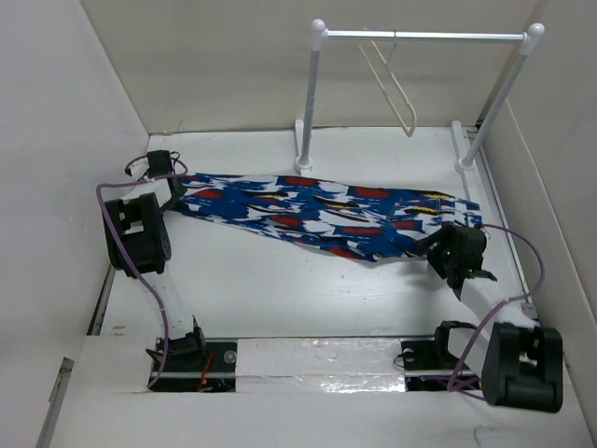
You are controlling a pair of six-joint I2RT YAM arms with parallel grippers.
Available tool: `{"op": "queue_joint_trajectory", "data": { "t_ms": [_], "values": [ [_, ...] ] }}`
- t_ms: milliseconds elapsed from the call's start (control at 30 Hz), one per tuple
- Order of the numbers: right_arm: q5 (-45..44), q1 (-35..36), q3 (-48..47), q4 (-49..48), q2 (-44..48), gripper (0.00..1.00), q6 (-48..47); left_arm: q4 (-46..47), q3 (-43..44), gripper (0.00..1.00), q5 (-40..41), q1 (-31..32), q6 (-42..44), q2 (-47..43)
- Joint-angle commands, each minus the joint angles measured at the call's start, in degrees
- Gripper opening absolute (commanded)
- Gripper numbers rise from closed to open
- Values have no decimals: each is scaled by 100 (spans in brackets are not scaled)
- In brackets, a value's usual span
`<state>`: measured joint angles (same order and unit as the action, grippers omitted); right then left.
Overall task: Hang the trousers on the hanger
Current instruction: Fold the trousers at the center of the board.
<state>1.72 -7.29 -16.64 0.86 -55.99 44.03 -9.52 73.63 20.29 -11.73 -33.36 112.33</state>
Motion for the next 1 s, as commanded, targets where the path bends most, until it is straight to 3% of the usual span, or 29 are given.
{"op": "queue_joint_trajectory", "data": {
  "t_ms": [0, 67, 100, 133, 167, 200, 400, 433, 567, 600, 667, 733, 833, 900, 967],
  "values": [
    [443, -193, -285, -991, -885, 71, 554, 108, 196, 66, -61, -23, -47, 43],
    [496, -430, -339, -1281, -1194, 51, 659, 143, 196, 50, -17, -23, -30, 34],
    [488, -501, -339, -1421, -1274, 28, 694, 135, 213, 40, 70, -23, -21, 52],
    [444, -623, -322, -1535, -1240, 19, 721, 126, 222, 13, 115, -23, -4, 60],
    [348, -720, -322, -1502, -1170, 10, 704, 82, 240, 0, 185, -23, -3, 61],
    [338, -826, -322, -1414, -908, 0, 642, -57, 266, 0, 438, -23, -3, 52],
    [-346, -1493, -181, -194, 973, 0, -8, -419, -216, 0, 1949, -23, -196, -536],
    [-373, -1573, -199, 156, 1506, 0, -183, -419, -487, 0, 2030, -23, -223, -789],
    [-138, -1916, -304, 844, 2178, 0, -456, -945, -867, 3, 2163, -23, -635, -1020],
    [29, -1986, -313, 950, 2223, 0, -518, -1286, -885, 7, 2163, -23, -915, -1020],
    [144, -2215, -287, 1143, 2250, 0, -720, -1438, -981, 54, 2102, -23, -1075, -1117],
    [363, -2451, -182, 988, 2198, 38, -1061, -1571, -1086, 96, 2067, -23, -1207, -1361],
    [654, -2558, -303, 1117, 1803, 94, -1221, -1299, -1227, 99, 1551, 90, -1024, -1984],
    [690, -2620, -357, 1126, 1601, 100, -1230, -975, -1306, 99, 1312, 266, -953, -2398],
    [646, -2742, -366, 1127, 1450, 100, -1204, -719, -1421, 91, 1048, 635, -751, -3022]
  ]
}}
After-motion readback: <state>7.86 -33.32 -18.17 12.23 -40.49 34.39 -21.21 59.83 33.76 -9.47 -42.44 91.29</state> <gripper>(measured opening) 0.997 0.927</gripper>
